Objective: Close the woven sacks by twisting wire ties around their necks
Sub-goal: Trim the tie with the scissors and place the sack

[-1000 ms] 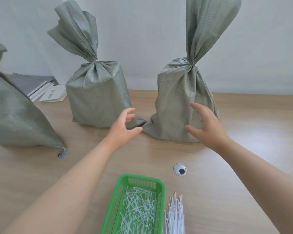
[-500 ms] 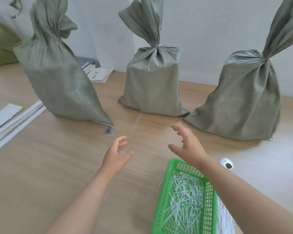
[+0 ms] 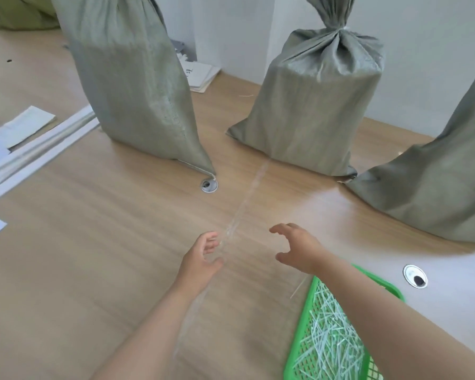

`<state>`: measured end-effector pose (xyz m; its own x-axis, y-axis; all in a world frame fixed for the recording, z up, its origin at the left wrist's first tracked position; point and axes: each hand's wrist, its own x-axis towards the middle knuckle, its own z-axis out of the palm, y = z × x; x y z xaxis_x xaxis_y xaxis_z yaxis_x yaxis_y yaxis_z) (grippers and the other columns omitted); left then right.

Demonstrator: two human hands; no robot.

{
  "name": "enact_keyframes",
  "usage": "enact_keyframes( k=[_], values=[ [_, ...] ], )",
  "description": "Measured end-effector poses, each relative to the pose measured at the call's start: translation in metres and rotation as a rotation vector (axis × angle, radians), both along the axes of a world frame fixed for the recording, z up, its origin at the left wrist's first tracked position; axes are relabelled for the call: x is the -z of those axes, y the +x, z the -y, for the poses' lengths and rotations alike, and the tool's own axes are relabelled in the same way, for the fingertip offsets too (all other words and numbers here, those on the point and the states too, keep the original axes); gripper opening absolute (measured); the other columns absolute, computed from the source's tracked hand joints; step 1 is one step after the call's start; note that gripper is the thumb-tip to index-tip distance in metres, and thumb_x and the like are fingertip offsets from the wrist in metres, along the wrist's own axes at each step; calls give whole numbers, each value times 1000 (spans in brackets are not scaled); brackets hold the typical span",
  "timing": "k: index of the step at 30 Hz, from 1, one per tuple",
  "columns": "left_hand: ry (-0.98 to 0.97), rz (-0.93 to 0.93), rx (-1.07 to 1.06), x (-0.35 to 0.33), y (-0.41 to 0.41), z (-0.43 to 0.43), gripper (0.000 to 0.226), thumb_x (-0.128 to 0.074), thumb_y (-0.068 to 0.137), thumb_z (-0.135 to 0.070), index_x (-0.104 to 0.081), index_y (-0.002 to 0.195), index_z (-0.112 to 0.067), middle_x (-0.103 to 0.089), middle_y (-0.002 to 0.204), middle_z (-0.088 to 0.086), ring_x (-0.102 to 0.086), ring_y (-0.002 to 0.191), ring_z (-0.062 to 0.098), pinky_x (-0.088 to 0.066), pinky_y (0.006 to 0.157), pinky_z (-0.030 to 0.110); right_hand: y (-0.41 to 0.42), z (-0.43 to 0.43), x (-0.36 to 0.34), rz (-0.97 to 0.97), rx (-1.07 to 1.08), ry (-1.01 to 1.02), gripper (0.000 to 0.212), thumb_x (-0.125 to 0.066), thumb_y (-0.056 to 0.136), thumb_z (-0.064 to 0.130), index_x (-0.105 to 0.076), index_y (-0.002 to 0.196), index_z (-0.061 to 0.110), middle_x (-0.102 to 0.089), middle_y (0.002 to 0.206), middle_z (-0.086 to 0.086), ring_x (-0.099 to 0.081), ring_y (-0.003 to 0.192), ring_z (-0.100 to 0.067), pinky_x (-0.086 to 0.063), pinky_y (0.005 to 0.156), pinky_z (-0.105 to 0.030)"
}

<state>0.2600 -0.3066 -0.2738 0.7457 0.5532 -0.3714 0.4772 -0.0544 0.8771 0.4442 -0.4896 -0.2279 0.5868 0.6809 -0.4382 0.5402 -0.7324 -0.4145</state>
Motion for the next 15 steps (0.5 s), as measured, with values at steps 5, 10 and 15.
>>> enact_keyframes(
  k=[5,10,15],
  values=[
    [-7,-2,84,17,20,42,53,-70,79,4,-60,108,-40,-64,109,-15,-61,105,3,-46,89,15,4,16,9,12,-150,-221,59,-68,79,19,-52,135,29,-57,128,1,-57,117,-21,-50,92,-32],
    [33,-16,269,28,29,92,41,-75,76,-4,-68,109,-26,-70,107,-9,-62,96,-3,-43,85,7,-6,15,20,125,-346,-496,42,-65,80,12,-63,121,25,-64,120,-2,-64,110,-27,-52,80,-32],
    [18,-12,246,31,25,105,34,-68,66,-24,-62,93,-44,-70,96,-13,-63,89,6,-49,84,20,-15,8,28,288,-449,-609,35,-69,85,14,-65,120,19,-66,123,-5,-65,112,-27,-44,76,-33]
  ],
)
